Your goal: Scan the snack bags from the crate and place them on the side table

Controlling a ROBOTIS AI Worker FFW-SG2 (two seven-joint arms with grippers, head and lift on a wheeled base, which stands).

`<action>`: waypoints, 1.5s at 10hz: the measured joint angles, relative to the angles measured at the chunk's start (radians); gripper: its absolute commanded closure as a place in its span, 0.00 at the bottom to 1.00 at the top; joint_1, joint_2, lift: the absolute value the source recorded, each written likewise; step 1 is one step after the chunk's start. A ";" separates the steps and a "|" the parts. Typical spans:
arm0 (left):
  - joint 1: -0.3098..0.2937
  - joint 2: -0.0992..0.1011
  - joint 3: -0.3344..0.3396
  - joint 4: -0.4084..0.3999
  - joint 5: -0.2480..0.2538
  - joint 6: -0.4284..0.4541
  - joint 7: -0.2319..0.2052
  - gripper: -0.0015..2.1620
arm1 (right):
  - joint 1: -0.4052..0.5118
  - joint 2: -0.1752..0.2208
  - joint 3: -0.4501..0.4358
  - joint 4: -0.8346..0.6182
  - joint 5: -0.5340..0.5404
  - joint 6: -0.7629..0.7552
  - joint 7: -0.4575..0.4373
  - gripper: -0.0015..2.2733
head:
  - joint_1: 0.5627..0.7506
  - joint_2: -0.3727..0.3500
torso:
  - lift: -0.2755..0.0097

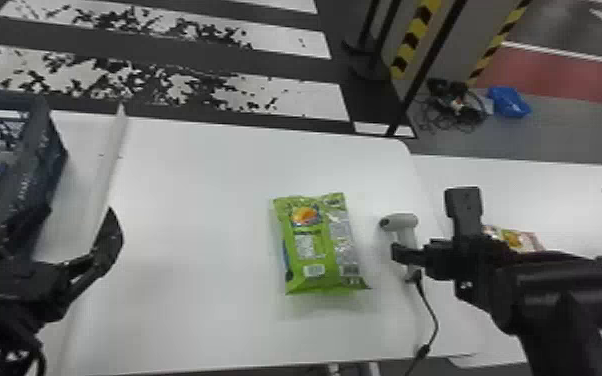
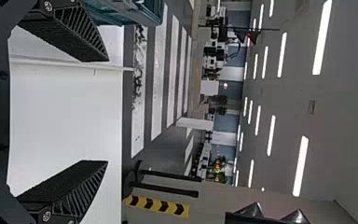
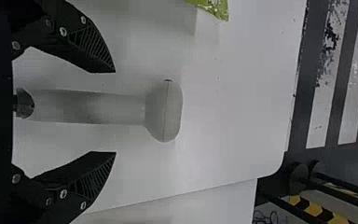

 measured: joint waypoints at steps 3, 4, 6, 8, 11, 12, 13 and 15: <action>0.000 -0.002 0.000 0.003 0.000 0.000 0.000 0.05 | 0.119 0.014 -0.113 -0.185 -0.186 0.043 0.059 0.04 | 0.70 0.22 | 0.68; 0.000 -0.003 0.000 0.003 0.000 0.000 0.000 0.05 | 0.134 0.024 -0.158 -0.210 -0.270 0.083 0.102 0.04 | 0.70 0.26 | 0.68; 0.000 -0.003 0.000 0.003 0.000 0.000 0.000 0.05 | 0.141 0.034 -0.194 -0.222 -0.369 0.143 0.158 0.04 | 0.70 0.30 | 0.68; 0.000 -0.003 -0.001 0.003 0.000 0.000 -0.001 0.05 | 0.133 0.037 -0.177 -0.196 -0.380 0.151 0.193 0.04 | 0.70 0.33 | 0.68; 0.000 -0.001 -0.002 0.006 0.000 0.000 -0.001 0.05 | 0.066 0.036 -0.124 -0.033 -0.351 0.093 0.324 0.04 | 0.70 0.37 | 0.68; 0.000 -0.001 -0.002 0.008 0.000 0.000 -0.001 0.05 | 0.051 0.034 -0.109 0.006 -0.340 0.064 0.353 0.04 | 0.70 0.38 | 0.68; 0.000 -0.002 -0.002 0.009 0.000 -0.002 -0.001 0.05 | 0.032 0.031 -0.088 0.049 -0.317 0.031 0.384 0.04 | 0.70 0.39 | 0.68; 0.000 -0.002 -0.002 0.010 0.000 -0.003 -0.002 0.05 | 0.007 0.026 -0.054 0.104 -0.283 0.002 0.437 0.04 | 0.70 0.40 | 0.68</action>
